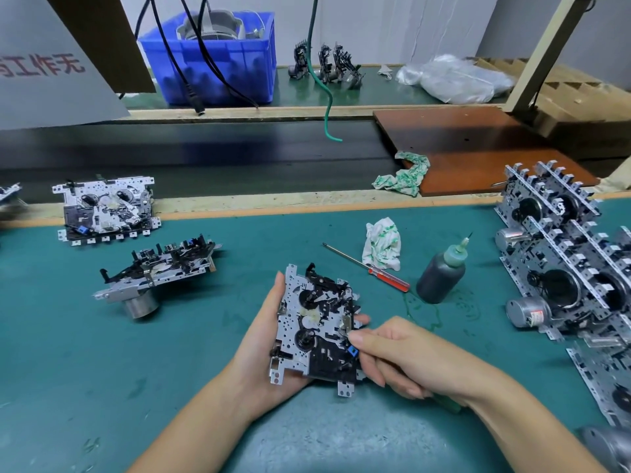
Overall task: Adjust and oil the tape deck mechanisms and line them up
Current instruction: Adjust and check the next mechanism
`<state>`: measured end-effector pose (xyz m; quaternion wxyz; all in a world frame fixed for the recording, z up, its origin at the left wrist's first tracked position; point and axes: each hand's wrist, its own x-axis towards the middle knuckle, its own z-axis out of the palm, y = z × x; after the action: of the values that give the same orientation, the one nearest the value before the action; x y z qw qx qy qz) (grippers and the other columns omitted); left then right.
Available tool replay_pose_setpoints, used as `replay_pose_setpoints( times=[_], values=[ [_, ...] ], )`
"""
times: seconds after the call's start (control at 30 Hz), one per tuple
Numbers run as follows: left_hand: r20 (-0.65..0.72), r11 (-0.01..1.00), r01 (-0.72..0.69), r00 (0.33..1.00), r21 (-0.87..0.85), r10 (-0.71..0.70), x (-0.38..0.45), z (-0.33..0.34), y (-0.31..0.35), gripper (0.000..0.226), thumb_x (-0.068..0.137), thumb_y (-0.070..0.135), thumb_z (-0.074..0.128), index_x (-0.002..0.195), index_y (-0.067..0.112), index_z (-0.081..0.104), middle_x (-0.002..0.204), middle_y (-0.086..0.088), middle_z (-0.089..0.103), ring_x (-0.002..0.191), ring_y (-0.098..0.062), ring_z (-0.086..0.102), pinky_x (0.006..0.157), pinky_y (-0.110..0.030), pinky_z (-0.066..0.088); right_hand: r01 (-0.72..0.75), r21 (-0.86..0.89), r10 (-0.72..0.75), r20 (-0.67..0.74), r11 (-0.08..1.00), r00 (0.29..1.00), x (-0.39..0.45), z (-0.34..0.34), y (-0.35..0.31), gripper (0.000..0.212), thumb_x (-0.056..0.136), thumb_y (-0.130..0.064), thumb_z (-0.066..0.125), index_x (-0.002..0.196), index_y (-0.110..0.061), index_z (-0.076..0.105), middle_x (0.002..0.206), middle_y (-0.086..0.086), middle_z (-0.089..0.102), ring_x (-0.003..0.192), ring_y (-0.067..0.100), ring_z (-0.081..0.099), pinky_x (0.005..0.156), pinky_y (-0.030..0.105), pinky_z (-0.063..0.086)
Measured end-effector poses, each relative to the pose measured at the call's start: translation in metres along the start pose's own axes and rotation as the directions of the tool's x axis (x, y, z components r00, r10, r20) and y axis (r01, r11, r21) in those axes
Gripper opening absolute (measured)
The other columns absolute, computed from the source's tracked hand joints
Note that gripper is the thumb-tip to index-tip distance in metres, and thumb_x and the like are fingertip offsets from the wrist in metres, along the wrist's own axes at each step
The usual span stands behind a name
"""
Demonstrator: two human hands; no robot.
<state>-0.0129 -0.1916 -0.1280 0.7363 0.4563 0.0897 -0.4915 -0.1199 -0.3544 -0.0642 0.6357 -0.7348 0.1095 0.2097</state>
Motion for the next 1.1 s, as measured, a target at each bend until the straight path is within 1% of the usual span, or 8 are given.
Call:
replay_pose_setpoints(
  times=[0.1, 0.2, 0.3, 0.43, 0.57, 0.77, 0.93, 1.1],
  values=[
    [-0.011, 1.000, -0.016, 1.000, 0.000, 0.016, -0.008, 0.008, 0.005, 0.085, 0.075, 0.074, 0.056, 0.134, 0.012, 0.054, 0.136, -0.021, 0.052, 0.124, -0.039, 0.050, 0.106, -0.054, 0.037, -0.026, 0.019, 0.026, 0.007, 0.999, 1.000, 0.000, 0.000, 0.000, 0.059, 0.100, -0.031, 0.039, 0.043, -0.020, 0.050, 0.027, -0.003, 0.032, 0.025, 0.010, 0.022, 0.035, 0.015, 0.025],
    [0.123, 0.999, 0.034, 0.992, -0.037, -0.029, -0.018, 0.021, 0.008, 0.077, 0.084, 0.071, 0.039, 0.116, 0.008, 0.068, 0.125, -0.021, 0.061, 0.111, -0.032, 0.062, 0.089, -0.041, 0.054, -0.059, 0.007, 0.059, 0.017, 0.998, 0.998, 0.000, -0.001, -0.001, 0.064, 0.099, -0.033, 0.039, 0.037, -0.020, 0.049, 0.025, -0.003, 0.030, 0.024, 0.010, 0.018, 0.035, 0.015, 0.020],
    [0.182, 0.998, 0.022, 0.983, -0.065, -0.010, -0.019, 0.025, 0.008, 0.074, 0.085, 0.069, 0.036, 0.105, 0.008, 0.074, 0.117, -0.020, 0.066, 0.101, -0.030, 0.067, 0.079, -0.036, 0.057, -0.073, -0.028, 0.073, 0.013, 0.997, 0.997, 0.000, -0.002, -0.003, 0.064, 0.099, -0.034, 0.038, 0.037, -0.021, 0.046, 0.026, -0.003, 0.028, 0.024, 0.010, 0.018, 0.034, 0.014, 0.020],
    [0.164, 0.998, -0.001, 0.986, -0.060, 0.010, -0.019, 0.025, 0.008, 0.072, 0.084, 0.068, 0.038, 0.106, 0.008, 0.073, 0.118, -0.021, 0.065, 0.104, -0.031, 0.066, 0.087, -0.039, 0.052, -0.082, -0.129, 0.086, 0.023, 0.988, 0.996, 0.000, -0.003, -0.007, 0.065, 0.099, -0.038, 0.037, 0.036, -0.022, 0.038, 0.030, -0.005, 0.023, 0.027, 0.009, 0.020, 0.035, 0.018, 0.019],
    [0.174, 0.998, -0.013, 0.985, -0.066, 0.025, -0.021, 0.027, 0.008, 0.071, 0.082, 0.067, 0.040, 0.103, 0.009, 0.074, 0.117, -0.020, 0.066, 0.103, -0.030, 0.067, 0.083, -0.039, 0.054, -0.101, -0.136, 0.110, 0.055, 0.986, 0.992, 0.000, -0.005, -0.008, 0.061, 0.098, -0.041, 0.037, 0.041, -0.022, 0.033, 0.032, -0.006, 0.022, 0.028, 0.009, 0.019, 0.037, 0.020, 0.016],
    [0.163, 0.998, -0.030, 0.986, -0.047, 0.037, -0.023, 0.030, 0.010, 0.071, 0.083, 0.066, 0.039, 0.106, 0.007, 0.072, 0.116, -0.022, 0.065, 0.102, -0.031, 0.067, 0.082, -0.039, 0.054, -0.078, -0.147, 0.086, 0.053, 0.986, 0.995, 0.002, -0.006, -0.002, 0.061, 0.098, -0.042, 0.038, 0.040, -0.023, 0.034, 0.031, -0.004, 0.022, 0.028, 0.010, 0.019, 0.035, 0.018, 0.017],
    [0.151, 0.998, -0.057, 0.987, -0.007, 0.057, -0.022, 0.032, 0.008, 0.072, 0.085, 0.067, 0.037, 0.104, 0.008, 0.074, 0.115, -0.022, 0.066, 0.101, -0.031, 0.067, 0.084, -0.038, 0.053, -0.083, -0.152, 0.097, 0.091, 0.985, 0.991, 0.000, -0.009, -0.002, 0.058, 0.092, -0.049, 0.040, 0.041, -0.022, 0.035, 0.032, -0.003, 0.021, 0.029, 0.011, 0.018, 0.036, 0.017, 0.017],
    [0.152, 0.998, -0.061, 0.987, 0.034, 0.055, -0.022, 0.031, 0.008, 0.071, 0.085, 0.069, 0.036, 0.102, 0.012, 0.075, 0.114, -0.020, 0.067, 0.103, -0.030, 0.067, 0.080, -0.037, 0.055, -0.078, -0.191, 0.097, 0.090, 0.978, 0.991, -0.002, -0.010, -0.001, 0.061, 0.098, -0.043, 0.039, 0.041, -0.021, 0.036, 0.031, -0.003, 0.023, 0.029, 0.011, 0.019, 0.036, 0.017, 0.019]
  ],
)
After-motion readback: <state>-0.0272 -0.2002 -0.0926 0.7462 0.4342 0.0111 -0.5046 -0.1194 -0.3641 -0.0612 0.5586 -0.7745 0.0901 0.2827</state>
